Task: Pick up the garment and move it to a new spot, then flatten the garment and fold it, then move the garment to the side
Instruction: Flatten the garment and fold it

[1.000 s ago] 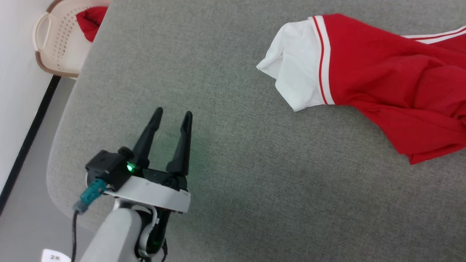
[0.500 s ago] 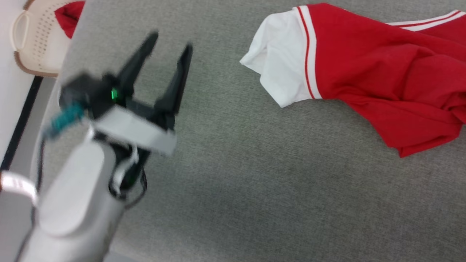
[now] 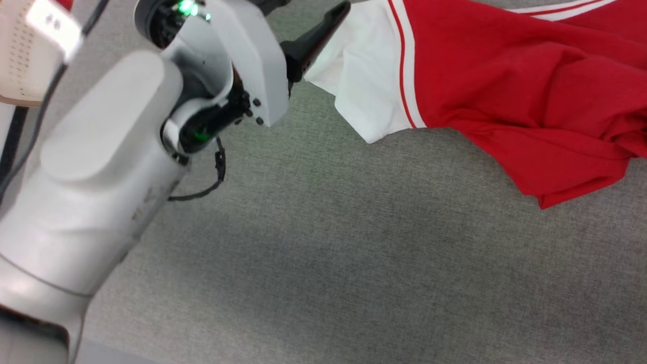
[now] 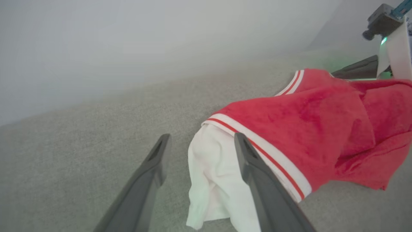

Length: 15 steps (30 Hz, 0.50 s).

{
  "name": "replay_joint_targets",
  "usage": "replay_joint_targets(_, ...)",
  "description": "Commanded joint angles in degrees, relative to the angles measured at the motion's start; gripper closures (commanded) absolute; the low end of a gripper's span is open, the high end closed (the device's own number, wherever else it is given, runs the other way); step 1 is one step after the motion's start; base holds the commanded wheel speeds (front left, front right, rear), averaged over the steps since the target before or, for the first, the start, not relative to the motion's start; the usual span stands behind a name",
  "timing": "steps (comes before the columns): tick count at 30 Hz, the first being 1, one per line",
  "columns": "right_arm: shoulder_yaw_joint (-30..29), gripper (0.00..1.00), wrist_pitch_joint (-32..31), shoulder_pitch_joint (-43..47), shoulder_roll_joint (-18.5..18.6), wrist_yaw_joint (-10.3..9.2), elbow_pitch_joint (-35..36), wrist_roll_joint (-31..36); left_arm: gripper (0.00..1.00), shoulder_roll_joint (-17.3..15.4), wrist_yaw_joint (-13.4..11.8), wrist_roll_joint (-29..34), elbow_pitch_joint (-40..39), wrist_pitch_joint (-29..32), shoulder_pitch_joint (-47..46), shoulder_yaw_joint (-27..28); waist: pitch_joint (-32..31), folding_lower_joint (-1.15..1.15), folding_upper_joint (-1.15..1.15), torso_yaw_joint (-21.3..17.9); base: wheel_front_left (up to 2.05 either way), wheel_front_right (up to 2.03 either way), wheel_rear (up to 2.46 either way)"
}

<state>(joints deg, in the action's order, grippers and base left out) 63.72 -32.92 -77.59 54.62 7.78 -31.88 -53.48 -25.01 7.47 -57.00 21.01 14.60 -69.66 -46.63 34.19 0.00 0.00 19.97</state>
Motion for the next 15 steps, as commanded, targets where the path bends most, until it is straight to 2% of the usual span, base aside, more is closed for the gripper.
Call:
replay_joint_targets(1, 3.57, 1.00, -1.07, 4.31, -0.80, -0.53, -2.93, -0.08, 0.00, 0.00, -0.06, -0.84, 0.57, 0.53, -0.63, -0.74, 0.76, 0.00, 0.00, -0.64, 0.00, 0.00, 0.00)
replay_joint_targets(8, 7.12, 1.00, -0.49, 1.02, -2.93, -0.53, -2.43, -0.73, 0.00, 0.08, -0.05, -11.80, 9.12, 9.18, -8.49, -9.36, 2.96, 0.00, 0.00, -2.69, 0.00, 0.00, 0.00)
replay_joint_targets(15, 9.68, 1.00, -0.21, -2.04, -4.44, -0.52, -1.87, -0.73, 0.00, 1.34, -0.04, -20.90, 14.68, 15.13, -11.31, -11.93, 4.51, 0.00, 0.00, -4.68, 0.00, 0.00, 0.00)
